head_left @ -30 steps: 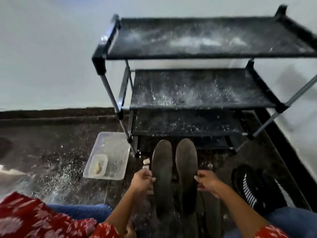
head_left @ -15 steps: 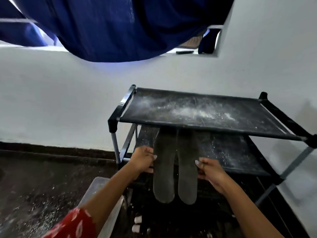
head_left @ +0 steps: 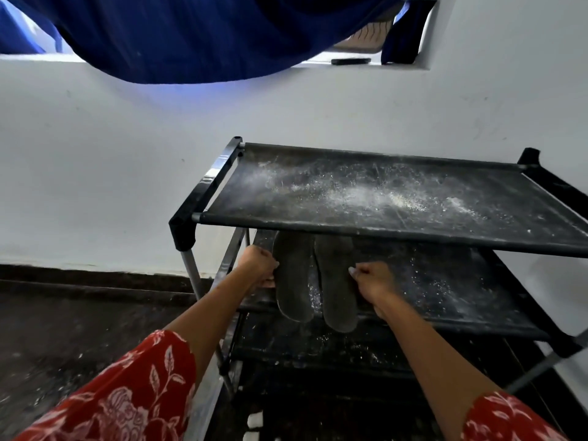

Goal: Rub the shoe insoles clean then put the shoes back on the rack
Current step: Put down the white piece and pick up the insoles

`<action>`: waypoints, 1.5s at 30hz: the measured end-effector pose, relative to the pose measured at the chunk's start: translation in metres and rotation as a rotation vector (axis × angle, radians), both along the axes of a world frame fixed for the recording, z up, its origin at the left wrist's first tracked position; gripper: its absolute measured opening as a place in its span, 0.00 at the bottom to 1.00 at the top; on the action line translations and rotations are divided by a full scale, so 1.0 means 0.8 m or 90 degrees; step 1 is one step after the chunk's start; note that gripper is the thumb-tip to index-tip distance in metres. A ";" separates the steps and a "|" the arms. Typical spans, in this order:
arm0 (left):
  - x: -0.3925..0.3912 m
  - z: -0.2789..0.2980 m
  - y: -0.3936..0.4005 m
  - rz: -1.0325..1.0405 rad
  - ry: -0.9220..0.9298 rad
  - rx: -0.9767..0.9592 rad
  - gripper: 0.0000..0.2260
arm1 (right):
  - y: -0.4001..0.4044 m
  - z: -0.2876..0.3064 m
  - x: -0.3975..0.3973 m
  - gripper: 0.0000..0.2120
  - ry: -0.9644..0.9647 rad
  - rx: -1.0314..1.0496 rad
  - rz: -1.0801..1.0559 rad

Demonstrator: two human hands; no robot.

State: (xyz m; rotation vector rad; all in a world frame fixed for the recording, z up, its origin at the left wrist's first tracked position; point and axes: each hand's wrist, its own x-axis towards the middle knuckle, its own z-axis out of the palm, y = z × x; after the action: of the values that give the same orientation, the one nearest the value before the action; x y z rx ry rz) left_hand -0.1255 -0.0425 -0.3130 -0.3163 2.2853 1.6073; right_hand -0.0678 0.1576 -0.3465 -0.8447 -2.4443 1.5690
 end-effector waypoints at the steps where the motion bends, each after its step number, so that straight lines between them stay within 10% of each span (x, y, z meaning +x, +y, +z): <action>1: -0.002 -0.002 0.000 -0.002 -0.002 -0.005 0.10 | 0.000 -0.001 -0.002 0.16 0.001 0.013 0.001; 10: 0.012 0.002 -0.012 -0.022 0.155 -0.292 0.07 | -0.009 0.020 0.022 0.17 -0.005 0.127 0.014; 20: 0.184 -0.050 0.001 0.290 0.616 -0.153 0.06 | 0.016 -0.045 0.180 0.13 0.262 0.617 -0.097; 30: 0.335 -0.275 0.034 -0.131 0.077 -0.220 0.09 | 0.021 -0.234 0.327 0.12 -0.361 0.283 0.044; 35: 0.370 -0.320 0.036 -0.143 -0.256 -0.289 0.11 | 0.015 -0.287 0.353 0.20 -0.567 0.137 0.005; 45: 0.397 -0.380 0.071 -0.094 -0.369 -0.309 0.20 | -0.014 -0.357 0.373 0.27 -0.662 0.034 -0.193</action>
State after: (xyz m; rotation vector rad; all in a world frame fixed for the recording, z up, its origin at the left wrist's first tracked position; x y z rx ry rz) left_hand 0.1922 0.0140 -0.6173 -0.6170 2.1273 0.7349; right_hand 0.2304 0.1464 -0.6323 -2.3322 -2.6471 1.0584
